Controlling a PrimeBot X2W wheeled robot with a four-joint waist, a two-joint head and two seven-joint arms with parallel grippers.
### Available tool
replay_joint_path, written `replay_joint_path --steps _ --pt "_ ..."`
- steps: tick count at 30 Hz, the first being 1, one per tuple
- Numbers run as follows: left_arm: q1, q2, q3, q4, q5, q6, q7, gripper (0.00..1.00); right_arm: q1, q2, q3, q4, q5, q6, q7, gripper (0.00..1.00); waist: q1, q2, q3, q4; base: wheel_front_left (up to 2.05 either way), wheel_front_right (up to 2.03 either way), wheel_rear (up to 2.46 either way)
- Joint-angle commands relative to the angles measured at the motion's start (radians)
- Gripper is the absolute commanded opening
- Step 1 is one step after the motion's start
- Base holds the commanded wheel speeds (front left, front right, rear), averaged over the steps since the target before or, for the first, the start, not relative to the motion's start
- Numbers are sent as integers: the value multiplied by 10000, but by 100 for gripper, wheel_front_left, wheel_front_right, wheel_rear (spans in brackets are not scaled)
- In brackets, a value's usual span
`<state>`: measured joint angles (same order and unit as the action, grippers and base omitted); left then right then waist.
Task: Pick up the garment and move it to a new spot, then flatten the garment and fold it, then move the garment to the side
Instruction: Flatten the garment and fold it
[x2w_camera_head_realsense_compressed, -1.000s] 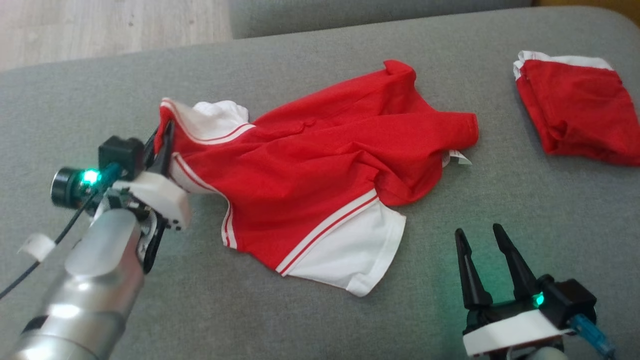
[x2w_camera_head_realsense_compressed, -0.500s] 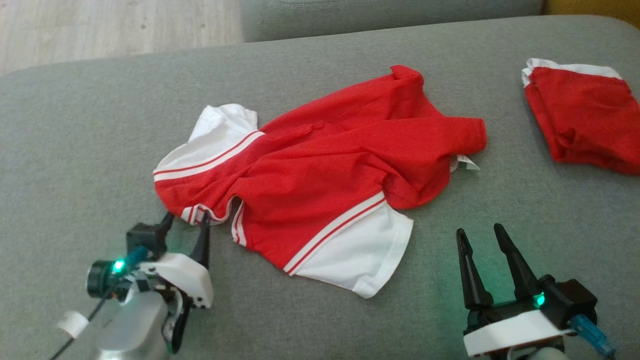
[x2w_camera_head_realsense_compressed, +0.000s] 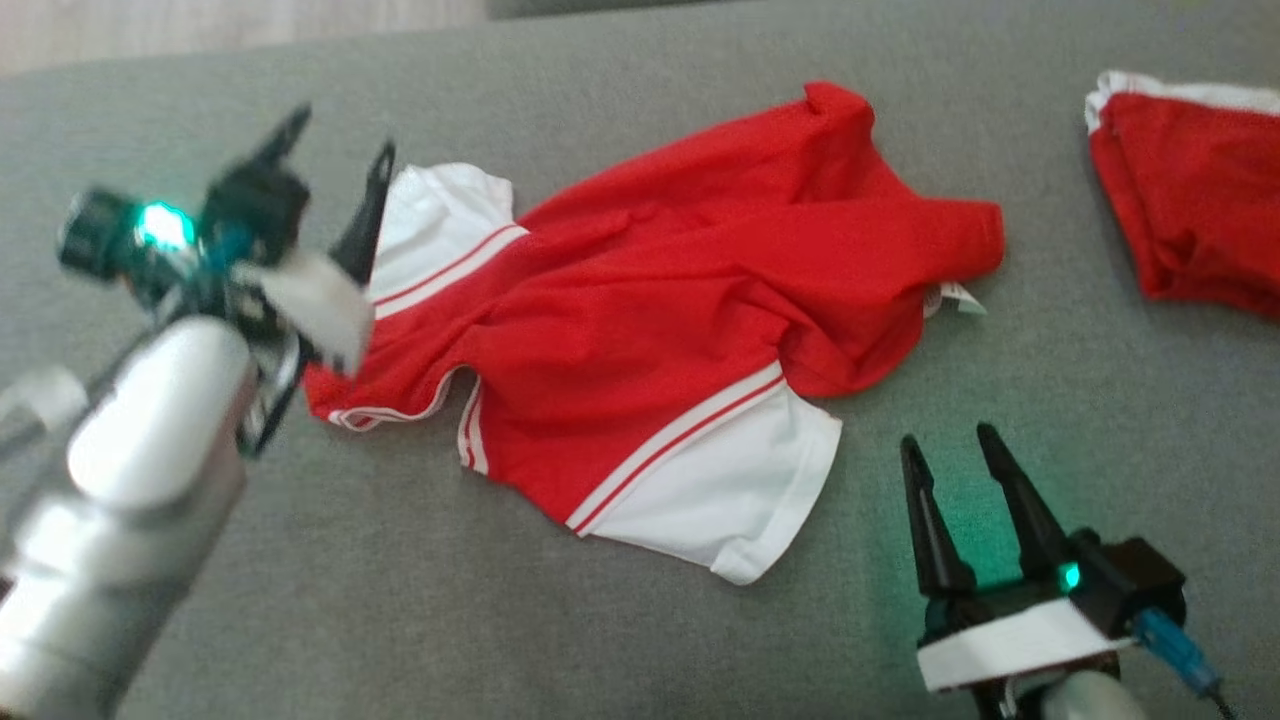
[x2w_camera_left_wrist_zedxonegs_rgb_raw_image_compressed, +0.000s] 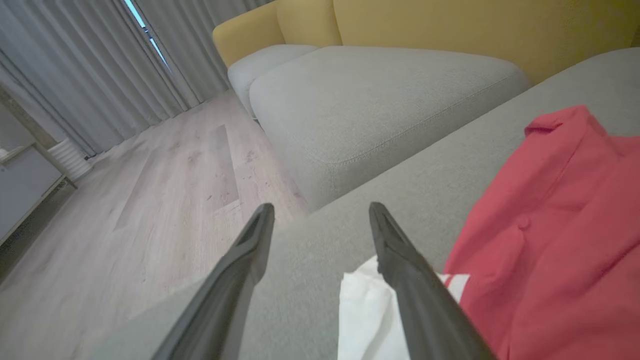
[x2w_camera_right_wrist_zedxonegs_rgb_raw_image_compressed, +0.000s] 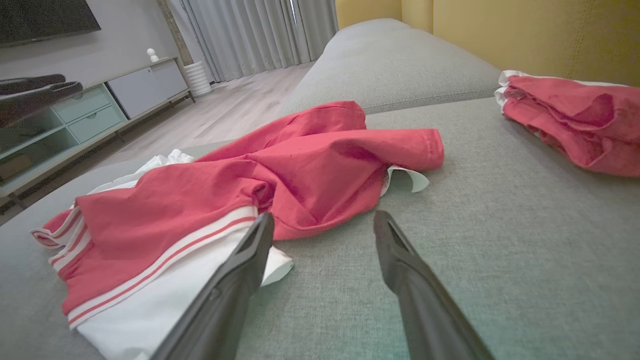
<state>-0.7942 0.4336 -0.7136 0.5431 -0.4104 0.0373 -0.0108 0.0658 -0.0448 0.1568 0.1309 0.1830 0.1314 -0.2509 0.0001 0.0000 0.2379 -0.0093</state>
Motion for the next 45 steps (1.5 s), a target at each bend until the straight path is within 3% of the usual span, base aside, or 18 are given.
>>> replay_joint_path --steps 1,6,10,22,24,25,27,29,38,42,45 --pt "-514 396 298 -185 12 -79 122 100 -452 -54 253 -360 -90 -7 -109 100 -1 0 370 -175 0 0 0" --pt "-1642 254 -16 615 -108 -1011 1056 100 -894 -54 359 -372 -107 -7 -109 100 -1 0 1134 -418 0 0 0" --pt "-2070 211 -431 1396 -234 -1449 1751 100 -1177 -54 456 -350 -67 -7 -109 100 -1 0 1458 -585 0 0 0" --pt "-2534 554 -1421 2442 -828 -1675 2271 100 -1595 -54 573 -309 97 -7 -109 100 -1 0 1759 -734 0 0 0" --pt "-2554 585 -1539 2519 -918 -1676 2195 70 -1595 -54 561 -311 95 -7 -109 100 -1 0 1731 -733 0 0 0" --pt "-2562 593 -1586 2548 -971 -1676 2151 49 -1588 -54 550 -311 87 -7 -109 100 -1 0 1711 -728 0 0 0" --pt "-2565 613 -1691 2568 -1090 -1677 2053 31 -1562 -54 524 -305 67 -7 -109 100 -1 0 1652 -711 0 0 0" --pt "-2591 642 -1798 2543 -1169 -1678 1881 0 -1511 -54 489 -304 44 -7 -109 100 -1 0 1578 -671 0 0 0" --pt "-2920 689 -2008 2392 -1189 -1674 943 0 -1515 -112 623 -545 -312 -7 -109 100 -1 0 1275 -412 0 0 0" --pt "-3138 746 -1963 2311 -963 -1425 216 0 -2107 -388 730 -740 -276 -7 -109 100 -1 0 1206 -257 0 0 0" --pt "-3319 754 -1935 2234 -798 -1180 -193 0 -3049 -802 788 -138 -12 -7 47 100 -1 0 1275 -85 0 0 0"
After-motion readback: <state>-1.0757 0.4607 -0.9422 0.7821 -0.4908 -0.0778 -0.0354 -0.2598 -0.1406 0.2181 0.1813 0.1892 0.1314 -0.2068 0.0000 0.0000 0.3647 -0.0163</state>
